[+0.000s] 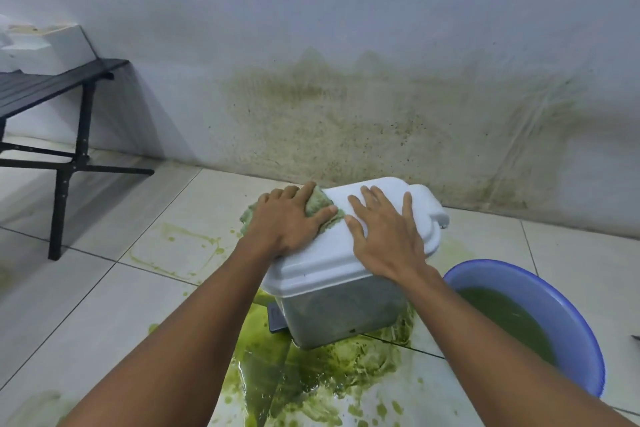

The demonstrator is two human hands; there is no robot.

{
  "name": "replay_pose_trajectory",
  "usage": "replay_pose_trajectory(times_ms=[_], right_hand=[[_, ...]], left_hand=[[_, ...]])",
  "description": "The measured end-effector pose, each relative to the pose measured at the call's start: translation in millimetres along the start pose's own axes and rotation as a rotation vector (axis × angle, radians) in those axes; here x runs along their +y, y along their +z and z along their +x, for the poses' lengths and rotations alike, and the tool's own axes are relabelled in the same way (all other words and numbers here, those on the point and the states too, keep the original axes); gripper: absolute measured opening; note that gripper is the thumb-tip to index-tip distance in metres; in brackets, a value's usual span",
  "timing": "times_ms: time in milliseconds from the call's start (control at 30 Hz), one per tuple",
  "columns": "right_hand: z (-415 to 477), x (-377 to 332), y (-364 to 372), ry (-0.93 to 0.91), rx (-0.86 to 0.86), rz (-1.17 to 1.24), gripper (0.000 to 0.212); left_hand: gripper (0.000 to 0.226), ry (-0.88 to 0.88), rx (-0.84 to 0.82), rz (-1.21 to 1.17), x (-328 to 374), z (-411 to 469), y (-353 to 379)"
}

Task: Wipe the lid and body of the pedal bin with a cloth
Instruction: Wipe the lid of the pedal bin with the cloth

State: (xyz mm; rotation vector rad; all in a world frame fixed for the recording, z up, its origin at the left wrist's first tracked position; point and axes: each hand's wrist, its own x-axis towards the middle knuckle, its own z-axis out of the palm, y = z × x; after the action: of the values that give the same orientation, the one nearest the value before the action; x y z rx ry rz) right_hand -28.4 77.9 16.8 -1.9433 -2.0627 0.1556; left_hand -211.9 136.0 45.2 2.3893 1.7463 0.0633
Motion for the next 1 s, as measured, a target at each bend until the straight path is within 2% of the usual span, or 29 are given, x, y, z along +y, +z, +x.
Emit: replay_pose_trajectory(times_ms=[100, 200, 300, 433, 533, 600, 667, 833, 1000], right_hand=[[19, 15, -3, -0.126, 0.005, 0.104, 0.058], [41, 31, -8, -0.21, -0.05, 0.13, 0.045], [45, 28, -7, -0.118, -0.091, 0.111, 0.043], [42, 20, -2, -0.019, -0.042, 0.172, 0.041], [42, 26, 0, -0.054, -0.033, 0.221, 0.04], [43, 33, -2, -0.084, -0.074, 0.257, 0.04], [44, 36, -4, -0.099, -0.093, 0.281, 0.04], [44, 36, -5, -0.108, -0.102, 0.31, 0.039], [45, 40, -3, -0.128, -0.065, 0.321, 0.037]], left_hand=[[0.088, -0.038, 0.026, -0.003, -1, -20, 6], [0.091, -0.035, 0.046, -0.007, 12, -48, 16], [0.091, 0.018, 0.039, 0.016, 36, -65, 24], [0.084, 0.097, 0.074, 0.12, 56, -69, 31], [0.075, 0.244, 0.111, 0.116, 37, -79, 35], [0.074, 0.391, 0.133, 0.022, 11, -87, 35], [0.079, 0.457, 0.119, -0.1, -15, -89, 30], [0.103, 0.396, 0.124, -0.1, -24, -77, 20], [0.1, 0.221, 0.027, -0.094, 11, -34, 12]])
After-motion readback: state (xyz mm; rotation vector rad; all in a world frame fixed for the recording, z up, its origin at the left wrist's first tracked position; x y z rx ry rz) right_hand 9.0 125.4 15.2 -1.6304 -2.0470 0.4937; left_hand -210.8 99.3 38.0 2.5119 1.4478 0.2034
